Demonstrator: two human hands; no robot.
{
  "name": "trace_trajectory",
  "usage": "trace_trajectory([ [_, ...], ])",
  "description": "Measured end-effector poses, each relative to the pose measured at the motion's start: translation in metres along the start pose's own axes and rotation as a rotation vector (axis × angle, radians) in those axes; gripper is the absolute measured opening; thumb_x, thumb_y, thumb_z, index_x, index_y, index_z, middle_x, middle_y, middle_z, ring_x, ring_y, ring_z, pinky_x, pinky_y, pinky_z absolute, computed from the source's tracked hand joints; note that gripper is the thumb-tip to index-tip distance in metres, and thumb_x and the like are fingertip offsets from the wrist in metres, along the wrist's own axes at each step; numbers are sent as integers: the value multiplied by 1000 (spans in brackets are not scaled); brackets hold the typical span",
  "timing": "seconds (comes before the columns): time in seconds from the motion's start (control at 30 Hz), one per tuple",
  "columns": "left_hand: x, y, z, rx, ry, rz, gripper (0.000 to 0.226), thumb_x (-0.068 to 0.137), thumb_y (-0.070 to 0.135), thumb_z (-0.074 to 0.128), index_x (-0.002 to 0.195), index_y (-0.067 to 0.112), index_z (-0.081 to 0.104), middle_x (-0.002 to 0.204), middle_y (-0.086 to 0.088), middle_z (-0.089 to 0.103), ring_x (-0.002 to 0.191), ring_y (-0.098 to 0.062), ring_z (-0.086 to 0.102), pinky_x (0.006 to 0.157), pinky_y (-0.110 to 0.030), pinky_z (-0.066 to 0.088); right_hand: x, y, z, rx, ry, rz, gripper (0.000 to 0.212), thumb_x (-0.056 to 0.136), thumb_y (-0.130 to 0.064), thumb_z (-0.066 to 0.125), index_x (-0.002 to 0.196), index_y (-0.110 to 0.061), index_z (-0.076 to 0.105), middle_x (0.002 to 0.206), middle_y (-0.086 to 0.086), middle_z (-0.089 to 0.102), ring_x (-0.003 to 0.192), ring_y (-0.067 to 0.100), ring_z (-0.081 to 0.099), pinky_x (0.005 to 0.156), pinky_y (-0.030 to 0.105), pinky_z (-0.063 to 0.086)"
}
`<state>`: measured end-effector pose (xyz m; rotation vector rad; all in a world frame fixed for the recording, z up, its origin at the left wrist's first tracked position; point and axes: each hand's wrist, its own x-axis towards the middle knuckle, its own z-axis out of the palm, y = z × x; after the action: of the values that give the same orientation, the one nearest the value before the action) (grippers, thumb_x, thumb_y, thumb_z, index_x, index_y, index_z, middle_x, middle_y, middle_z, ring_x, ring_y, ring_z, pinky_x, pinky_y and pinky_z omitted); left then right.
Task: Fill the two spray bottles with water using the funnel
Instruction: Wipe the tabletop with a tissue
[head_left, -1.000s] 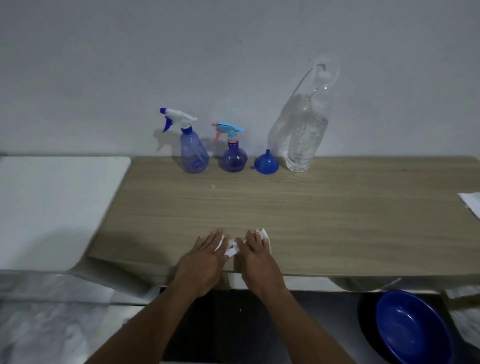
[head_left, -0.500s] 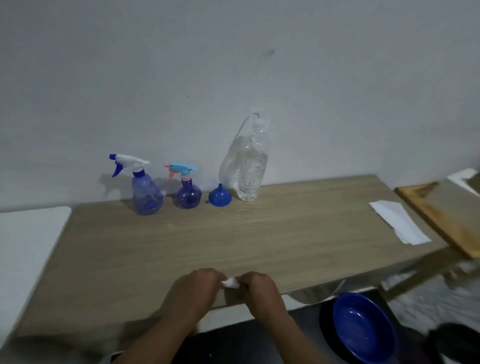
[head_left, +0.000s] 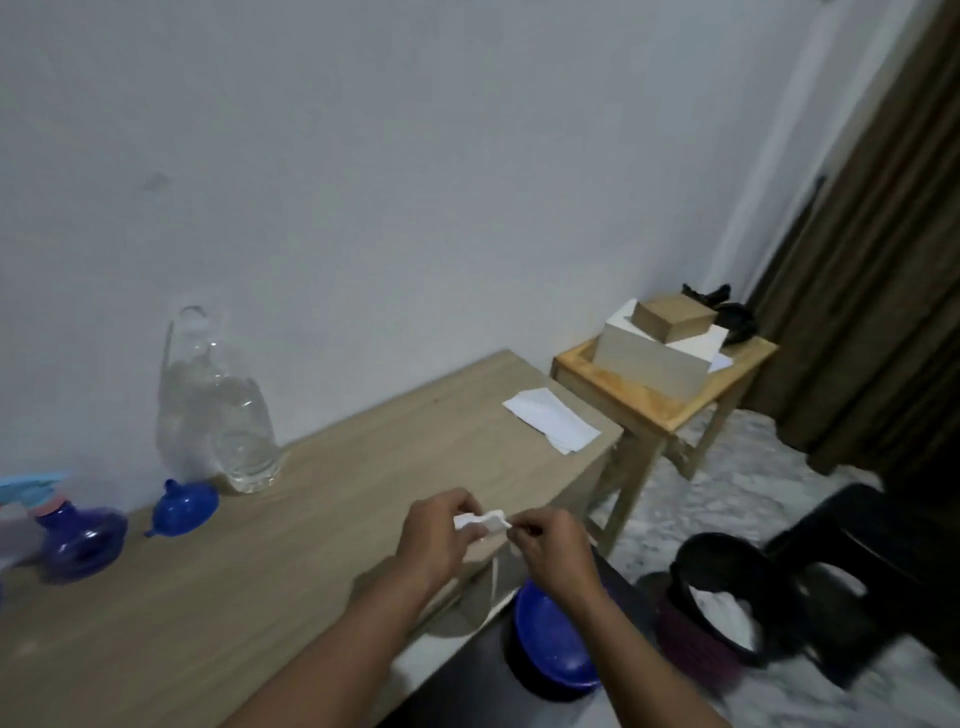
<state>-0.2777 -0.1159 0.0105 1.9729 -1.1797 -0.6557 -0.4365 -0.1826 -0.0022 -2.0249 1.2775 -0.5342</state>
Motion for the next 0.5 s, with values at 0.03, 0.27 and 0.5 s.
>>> trace_trajectory([
  [0.03,11,16,16,-22,-11,8,13,74,23,83,79,25,72,79,9,71,78,-9,65,63,-20,42,6,14,-16,29,15,35,17,89,-14,69,99,-23,80,88,-8,77,81,2,68,72,17,49],
  [0.27,80,116,150,-42,-183,75,10,81,23,82,83,26,73,86,11,71,84,-8,65,67,-20,44,47,123,-130,131,161,207,10,90,-15,71,89,-23,77,80,-12,73,76,-1,65,60,7,46],
  [0.5,136,186,312,2,-346,97,18,77,24,85,79,28,68,84,12,67,83,-11,62,63,-26,43,76,263,-224,76,290,432,6,87,-16,72,83,-18,77,76,-7,73,74,4,66,66,19,48],
])
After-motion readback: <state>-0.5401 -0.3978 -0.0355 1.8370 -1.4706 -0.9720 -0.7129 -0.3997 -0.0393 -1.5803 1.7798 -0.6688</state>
